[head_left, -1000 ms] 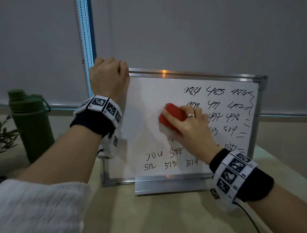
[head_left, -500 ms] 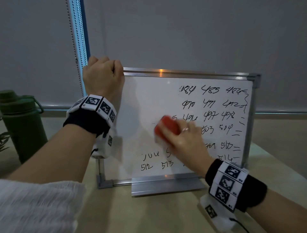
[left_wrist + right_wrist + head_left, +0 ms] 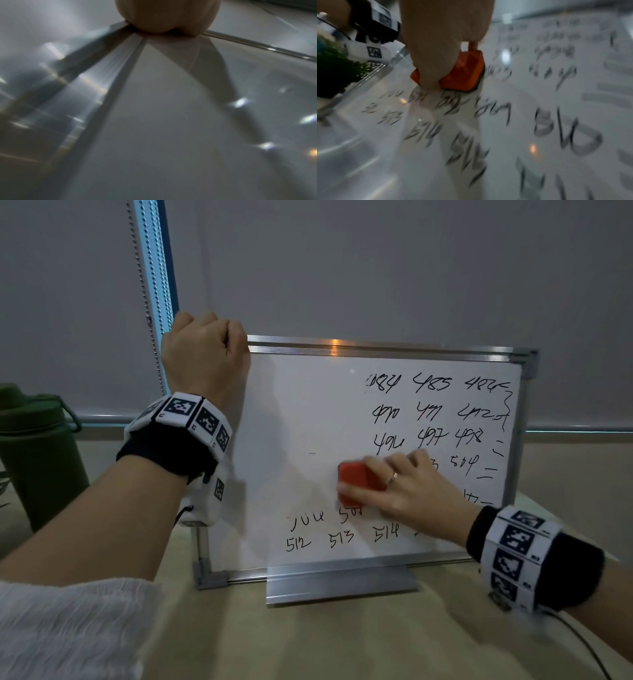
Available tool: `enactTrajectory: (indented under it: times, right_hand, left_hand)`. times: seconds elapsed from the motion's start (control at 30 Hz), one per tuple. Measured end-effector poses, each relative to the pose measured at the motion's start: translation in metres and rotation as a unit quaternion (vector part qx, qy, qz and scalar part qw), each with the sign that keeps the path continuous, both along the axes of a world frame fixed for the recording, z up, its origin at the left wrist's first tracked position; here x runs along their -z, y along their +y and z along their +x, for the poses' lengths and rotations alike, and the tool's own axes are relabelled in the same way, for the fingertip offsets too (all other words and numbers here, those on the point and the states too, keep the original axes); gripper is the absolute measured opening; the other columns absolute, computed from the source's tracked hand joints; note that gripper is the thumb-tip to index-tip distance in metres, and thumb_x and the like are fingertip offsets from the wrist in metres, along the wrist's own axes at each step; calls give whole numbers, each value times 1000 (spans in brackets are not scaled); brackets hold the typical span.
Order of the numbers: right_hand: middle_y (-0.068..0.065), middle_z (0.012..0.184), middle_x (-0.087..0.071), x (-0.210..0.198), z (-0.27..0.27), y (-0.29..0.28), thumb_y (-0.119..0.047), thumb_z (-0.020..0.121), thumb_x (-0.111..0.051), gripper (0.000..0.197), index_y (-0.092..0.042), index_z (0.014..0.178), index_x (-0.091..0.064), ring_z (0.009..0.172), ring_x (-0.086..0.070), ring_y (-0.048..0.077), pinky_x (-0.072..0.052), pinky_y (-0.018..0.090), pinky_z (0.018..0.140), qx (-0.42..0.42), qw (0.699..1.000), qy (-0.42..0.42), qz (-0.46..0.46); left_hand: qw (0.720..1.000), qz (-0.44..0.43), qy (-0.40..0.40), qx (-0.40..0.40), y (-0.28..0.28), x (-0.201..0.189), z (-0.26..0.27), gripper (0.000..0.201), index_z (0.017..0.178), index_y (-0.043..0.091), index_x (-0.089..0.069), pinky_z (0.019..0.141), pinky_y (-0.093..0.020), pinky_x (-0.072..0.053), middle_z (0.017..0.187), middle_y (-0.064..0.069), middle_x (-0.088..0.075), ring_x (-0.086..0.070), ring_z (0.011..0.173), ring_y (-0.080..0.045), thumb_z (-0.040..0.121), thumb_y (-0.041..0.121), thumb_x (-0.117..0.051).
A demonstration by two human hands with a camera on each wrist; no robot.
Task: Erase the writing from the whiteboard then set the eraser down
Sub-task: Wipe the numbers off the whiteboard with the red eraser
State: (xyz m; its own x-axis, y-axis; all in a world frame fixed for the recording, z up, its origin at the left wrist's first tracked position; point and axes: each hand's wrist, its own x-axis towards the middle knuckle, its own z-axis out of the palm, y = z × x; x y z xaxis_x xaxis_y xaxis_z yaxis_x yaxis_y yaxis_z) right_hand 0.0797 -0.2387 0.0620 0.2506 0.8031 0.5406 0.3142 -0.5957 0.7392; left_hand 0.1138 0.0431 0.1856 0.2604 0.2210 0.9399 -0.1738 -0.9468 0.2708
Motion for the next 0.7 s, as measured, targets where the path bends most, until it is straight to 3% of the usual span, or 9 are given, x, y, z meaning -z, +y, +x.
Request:
enactTrajectory:
  times: [0.13,0.2,0.27,0.33,0.47,0.53,0.63,0.7]
  right_hand:
    - [15,107,-46,-35,4,3,-34,82,-48,50,-29,130,-41,80,-42,29,-41,40,63,43,981,-27,188]
    - [14,109,-44,-7,0,9,-28,79,-50,50,-30,129,-41,77,-45,27,-42,39,63,-9,991,-12,134]
    - [11,112,-46,19,-9,14,-24,74,-57,57,-34,128,-41,78,-45,24,-39,36,65,-33,999,27,-28]
    - [10,110,-55,7,-7,18,-27,73,-59,60,-35,130,-39,81,-45,24,-40,36,65,-23,995,38,-84]
    - [18,103,-59,-59,1,44,-37,84,-51,46,-29,129,-44,82,-43,29,-41,41,64,8,986,9,164]
    - [17,103,-58,-46,2,54,-33,82,-54,49,-30,130,-43,83,-37,27,-39,40,65,-4,982,5,191]
    - [9,104,-57,9,-8,55,-21,84,-40,46,-36,127,-48,81,-37,23,-37,35,63,-64,998,29,4]
    - [4,102,-59,9,-15,48,-19,81,-41,49,-39,124,-50,81,-36,21,-39,33,61,-53,992,56,-100]
  left_hand:
    - [1000,-1,1,-7,-1,-1,-2,43,68,5,-63,63,-28,-25,75,-12,-67,-46,81,-26,88,28,-32]
    - [1000,-3,3,-9,-2,-1,-3,43,69,4,-63,64,-30,-27,76,-12,-67,-49,85,-27,88,28,-32]
    - [1000,-6,5,-4,-4,-1,-4,43,71,2,-64,66,-34,-33,79,-13,-68,-51,89,-29,89,27,-33]
    - [1000,-6,0,8,-5,-1,-5,42,72,1,-64,68,-36,-38,80,-15,-67,-52,91,-31,90,26,-34]
    - [1000,8,10,6,-5,-3,-8,42,76,0,-63,68,-35,-32,83,-16,-67,-51,93,-31,92,25,-34]
    - [1000,6,13,8,-5,-2,-8,42,74,0,-63,66,-33,-28,82,-16,-66,-50,92,-30,92,25,-34]
    - [1000,2,17,11,-4,-2,-6,42,73,0,-62,70,-35,-34,81,-15,-66,-50,93,-30,92,25,-35]
    - [1000,9,13,11,-5,-1,-5,42,72,0,-62,70,-35,-35,80,-15,-66,-51,91,-30,91,25,-35]
